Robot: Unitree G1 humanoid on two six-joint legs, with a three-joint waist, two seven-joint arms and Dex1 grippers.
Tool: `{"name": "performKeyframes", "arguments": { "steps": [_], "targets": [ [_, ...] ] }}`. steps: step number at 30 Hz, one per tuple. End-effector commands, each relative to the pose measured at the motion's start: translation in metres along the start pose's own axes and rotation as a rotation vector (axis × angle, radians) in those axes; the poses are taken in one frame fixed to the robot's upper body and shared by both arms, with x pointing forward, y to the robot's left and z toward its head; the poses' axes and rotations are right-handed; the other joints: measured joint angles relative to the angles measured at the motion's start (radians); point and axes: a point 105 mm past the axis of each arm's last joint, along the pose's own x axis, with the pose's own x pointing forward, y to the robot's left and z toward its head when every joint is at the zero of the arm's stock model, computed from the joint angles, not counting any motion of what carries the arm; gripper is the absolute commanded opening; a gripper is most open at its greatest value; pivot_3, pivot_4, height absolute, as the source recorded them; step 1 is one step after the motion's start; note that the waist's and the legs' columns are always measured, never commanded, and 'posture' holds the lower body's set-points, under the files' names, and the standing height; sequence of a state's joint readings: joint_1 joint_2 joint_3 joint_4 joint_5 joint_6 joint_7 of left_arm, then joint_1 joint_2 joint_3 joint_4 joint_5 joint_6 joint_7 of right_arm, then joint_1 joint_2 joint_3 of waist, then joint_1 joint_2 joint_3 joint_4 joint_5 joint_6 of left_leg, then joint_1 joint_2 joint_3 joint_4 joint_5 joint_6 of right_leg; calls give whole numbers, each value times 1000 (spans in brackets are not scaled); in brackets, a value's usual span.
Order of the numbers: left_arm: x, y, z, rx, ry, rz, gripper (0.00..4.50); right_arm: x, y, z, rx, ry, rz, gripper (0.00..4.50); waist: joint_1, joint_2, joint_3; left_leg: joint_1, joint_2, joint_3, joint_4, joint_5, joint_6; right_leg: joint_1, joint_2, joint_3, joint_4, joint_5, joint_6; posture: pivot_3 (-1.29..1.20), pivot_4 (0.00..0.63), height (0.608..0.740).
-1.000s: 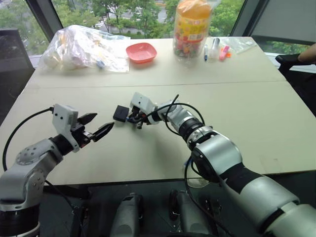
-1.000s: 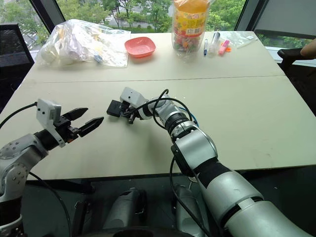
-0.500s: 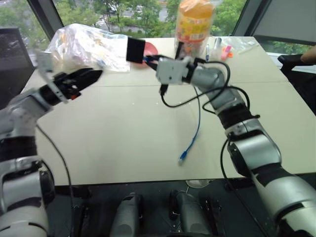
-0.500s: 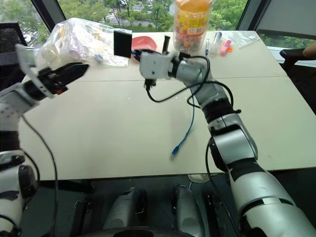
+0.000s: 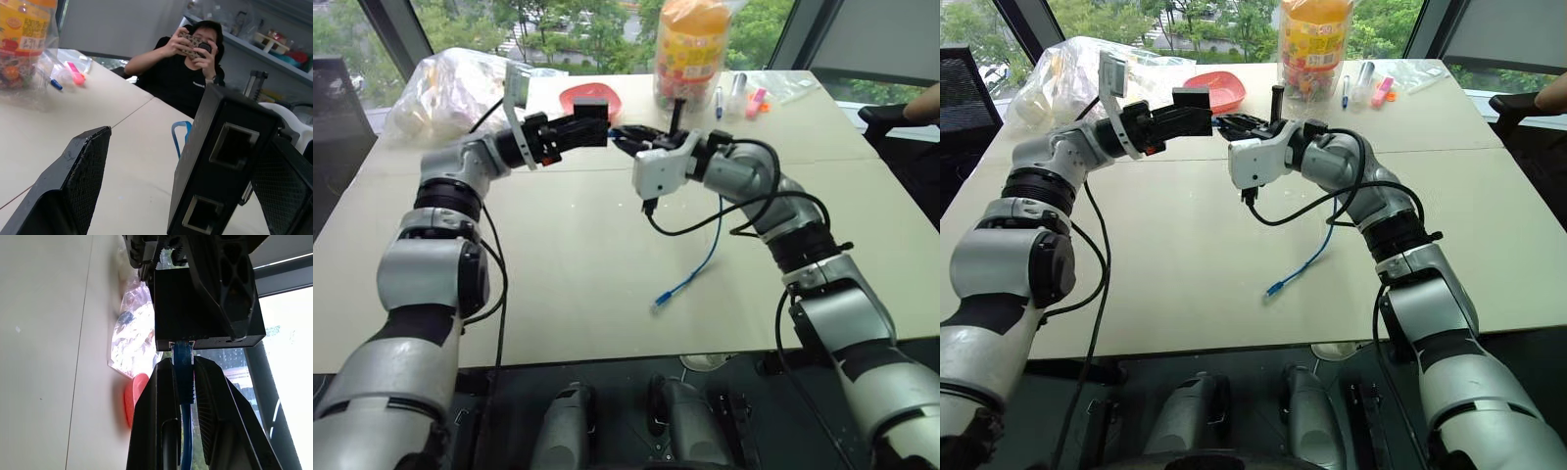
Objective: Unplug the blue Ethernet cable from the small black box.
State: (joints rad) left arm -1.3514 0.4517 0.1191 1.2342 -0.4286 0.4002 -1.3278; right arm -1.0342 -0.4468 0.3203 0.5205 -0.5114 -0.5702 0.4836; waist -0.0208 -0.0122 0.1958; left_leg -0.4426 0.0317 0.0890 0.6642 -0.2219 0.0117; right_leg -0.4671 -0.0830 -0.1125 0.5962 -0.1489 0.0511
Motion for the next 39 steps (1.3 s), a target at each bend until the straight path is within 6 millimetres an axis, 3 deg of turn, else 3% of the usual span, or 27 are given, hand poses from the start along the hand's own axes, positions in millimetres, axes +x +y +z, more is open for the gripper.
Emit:
{"name": "performKeyframes", "arguments": {
  "steps": [1, 7, 9, 14, 16, 17, 19, 21, 25, 30, 39],
  "targets": [
    [4, -13, 21, 57, -24, -71, 3478, -4, -12, 6, -28, -4, -32, 0, 2, 0, 0, 0, 0, 0, 0, 0, 0, 0, 0, 0, 0, 0, 0, 0, 150, 740],
    [2, -21, 12, 37, 42, -154, 933, -7, -4, 4, 1, 28, -7, 0, 4, 0, 0, 0, 0, 0, 0, 0, 0, 0, 0, 0, 0, 0, 0, 0, 150, 740],
    [2, -21, 11, 36, 48, -159, 551, -8, -1, 4, 15, 34, 8, 0, 3, 0, 0, 0, 0, -1, 0, 0, 0, 0, 0, 0, 0, 0, 0, 0, 150, 740],
    [-1, -11, 6, 19, 15, -92, 551, -21, -3, -5, 141, 93, -43, 2540, 7, 0, 0, 0, 0, -1, 1, 0, 0, 1, 0, 0, 0, 0, 0, 0, 150, 740],
    [-5, -9, 8, -17, -35, -87, 551, -35, -3, -11, 436, 123, -144, 3463, 8, 0, 0, 0, 0, -2, 1, 0, 0, 1, -1, 0, 0, 0, 0, 0, 150, 740],
    [-6, -9, 10, -35, -59, -86, 551, -41, 0, -10, 599, 116, -184, 3463, 8, 0, 0, 0, 0, -2, 1, 0, 0, 1, -1, 0, 0, 0, 0, 0, 150, 740],
    [-9, -9, 11, -72, -102, -100, 551, -50, 6, 2, 1094, 31, -274, 3463, 8, 0, 0, 0, 1, -4, 1, 0, 0, 1, -1, 0, 1, 2, -3, 0, 150, 740],
    [-9, -10, 10, -112, -139, -119, 551, -59, 3, 24, 1540, -177, -334, 3463, 5, 0, 0, 0, 2, -6, 1, 0, 0, 1, -1, 0, 2, 2, -4, 0, 150, 740],
    [-6, -11, 0, -200, -177, -146, 551, -68, 7, 51, 1921, -404, -318, 3463, 8, 0, 0, 1, 4, -7, 2, 0, 0, 1, -1, 0, 3, 3, -4, 0, 150, 740],
    [1, -19, -7, -313, -222, -230, 551, -57, 17, 55, 2073, -395, -350, 3463, 8, 0, 0, 2, 4, -8, 2, 0, 0, 3, -1, -1, 1, 2, -3, 0, 150, 740],
    [10, -30, -11, -376, -230, -302, 551, -47, 27, 52, 2105, -341, -365, 3463, 7, 0, 0, 0, 2, -7, 2, -1, 1, 2, -1, 0, 0, 2, -3, 0, 150, 740]
  ]
}}
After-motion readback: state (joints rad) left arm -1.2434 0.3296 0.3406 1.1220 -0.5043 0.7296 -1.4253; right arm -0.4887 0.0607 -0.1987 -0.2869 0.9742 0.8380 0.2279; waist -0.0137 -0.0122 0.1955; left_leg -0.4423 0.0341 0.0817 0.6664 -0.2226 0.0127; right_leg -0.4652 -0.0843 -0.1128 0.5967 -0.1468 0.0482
